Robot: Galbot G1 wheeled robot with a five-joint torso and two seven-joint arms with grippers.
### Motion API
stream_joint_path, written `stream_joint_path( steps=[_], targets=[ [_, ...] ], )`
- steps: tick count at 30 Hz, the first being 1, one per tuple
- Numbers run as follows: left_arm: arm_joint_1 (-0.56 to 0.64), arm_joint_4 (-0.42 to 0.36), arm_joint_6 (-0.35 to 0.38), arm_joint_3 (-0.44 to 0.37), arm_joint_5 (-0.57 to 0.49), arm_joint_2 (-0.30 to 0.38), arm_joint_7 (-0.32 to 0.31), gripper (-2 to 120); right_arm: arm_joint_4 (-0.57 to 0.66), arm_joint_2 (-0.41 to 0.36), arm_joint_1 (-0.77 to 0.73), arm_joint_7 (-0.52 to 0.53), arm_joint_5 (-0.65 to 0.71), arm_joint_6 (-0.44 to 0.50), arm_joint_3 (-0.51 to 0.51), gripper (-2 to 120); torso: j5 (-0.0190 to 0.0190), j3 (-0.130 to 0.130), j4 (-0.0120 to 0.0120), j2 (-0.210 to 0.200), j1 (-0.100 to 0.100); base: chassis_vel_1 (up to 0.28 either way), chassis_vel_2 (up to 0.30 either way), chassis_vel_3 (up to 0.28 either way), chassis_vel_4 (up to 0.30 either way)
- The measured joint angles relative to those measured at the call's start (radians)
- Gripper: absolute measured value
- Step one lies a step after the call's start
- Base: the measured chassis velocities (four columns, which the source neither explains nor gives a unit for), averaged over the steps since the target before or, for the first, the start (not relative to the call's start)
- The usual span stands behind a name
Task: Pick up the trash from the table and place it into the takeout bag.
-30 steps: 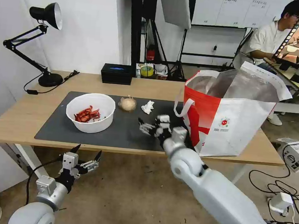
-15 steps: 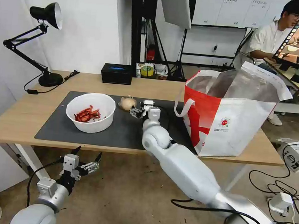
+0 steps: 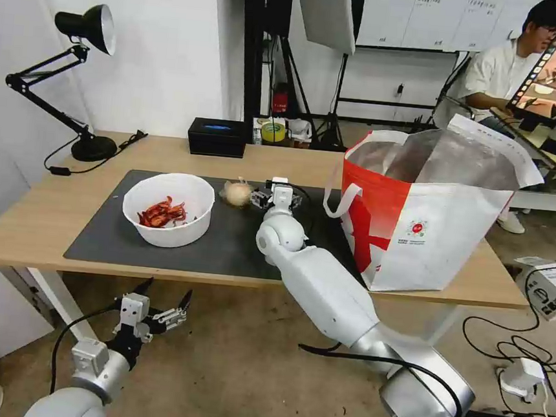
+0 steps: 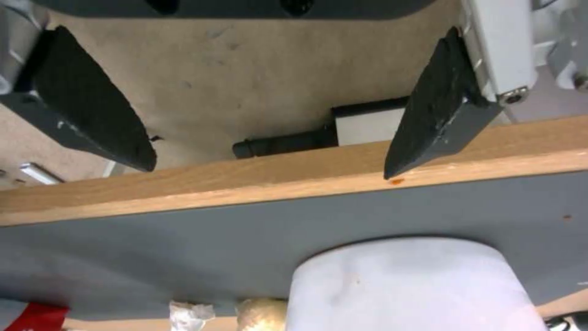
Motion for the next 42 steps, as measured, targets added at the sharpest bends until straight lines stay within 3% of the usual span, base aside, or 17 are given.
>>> stream_joint_path(
  steps=[12, 37, 42],
  targets=[
    [0.019, -0.013, -0.014, -0.001, 0.011, -0.005, 0.003, 100, -0.096, 0.009, 0.049, -0.028, 0.006, -0.044, -0.008, 100, 0.0000, 0.000, 0.0000, 0.000, 0.000, 0.000, 0.000, 0.000, 0.000],
    [0.020, -0.006, -0.042, 0.023, 0.044, -0.019, 0.002, 100, -0.135, 0.007, 0.064, -0.072, 0.044, -0.101, -0.035, 100, 0.0001, 0.000, 0.0001, 0.000, 0.000, 0.000, 0.000, 0.000, 0.000],
    [0.021, -0.006, -0.043, 0.018, 0.042, -0.017, 0.003, 100, -0.138, 0.007, 0.061, -0.074, 0.054, -0.100, -0.033, 96, 0.0002, 0.000, 0.0002, 0.000, 0.000, 0.000, 0.000, 0.000, 0.000]
  ],
)
